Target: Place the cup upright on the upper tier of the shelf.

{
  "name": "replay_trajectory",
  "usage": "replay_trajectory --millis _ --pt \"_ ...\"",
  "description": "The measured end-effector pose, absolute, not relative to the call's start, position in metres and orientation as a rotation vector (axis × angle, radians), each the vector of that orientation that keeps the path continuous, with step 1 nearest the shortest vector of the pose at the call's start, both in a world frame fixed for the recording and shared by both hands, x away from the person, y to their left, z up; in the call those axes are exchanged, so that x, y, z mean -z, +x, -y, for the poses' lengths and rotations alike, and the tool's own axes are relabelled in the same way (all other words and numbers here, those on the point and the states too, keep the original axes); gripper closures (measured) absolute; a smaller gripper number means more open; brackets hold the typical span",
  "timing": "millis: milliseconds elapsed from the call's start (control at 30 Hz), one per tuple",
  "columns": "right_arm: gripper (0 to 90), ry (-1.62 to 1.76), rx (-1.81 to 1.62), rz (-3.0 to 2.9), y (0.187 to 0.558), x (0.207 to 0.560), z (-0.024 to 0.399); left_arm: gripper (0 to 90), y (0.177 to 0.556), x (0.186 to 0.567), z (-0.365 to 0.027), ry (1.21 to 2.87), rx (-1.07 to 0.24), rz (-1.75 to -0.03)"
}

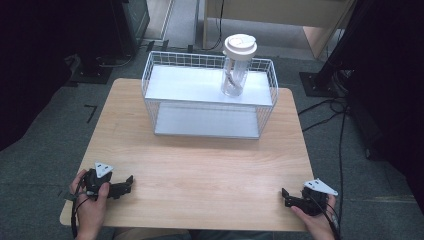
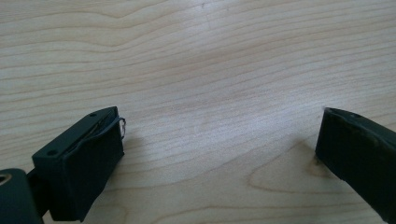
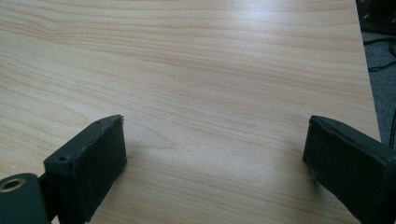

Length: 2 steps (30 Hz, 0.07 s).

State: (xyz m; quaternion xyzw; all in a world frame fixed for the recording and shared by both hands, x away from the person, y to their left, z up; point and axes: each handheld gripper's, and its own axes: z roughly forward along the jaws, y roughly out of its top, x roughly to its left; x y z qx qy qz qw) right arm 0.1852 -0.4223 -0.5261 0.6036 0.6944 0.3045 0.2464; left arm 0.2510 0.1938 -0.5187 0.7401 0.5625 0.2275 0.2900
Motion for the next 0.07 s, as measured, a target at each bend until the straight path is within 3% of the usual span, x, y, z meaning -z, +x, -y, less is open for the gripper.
replay_trajectory --millis 67 --pt "5.7 1.647 -0.831 -1.894 0.1852 0.5260 0.4223 1.2 0.2510 0.5187 -0.1938 1.974 -0.607 -1.501"
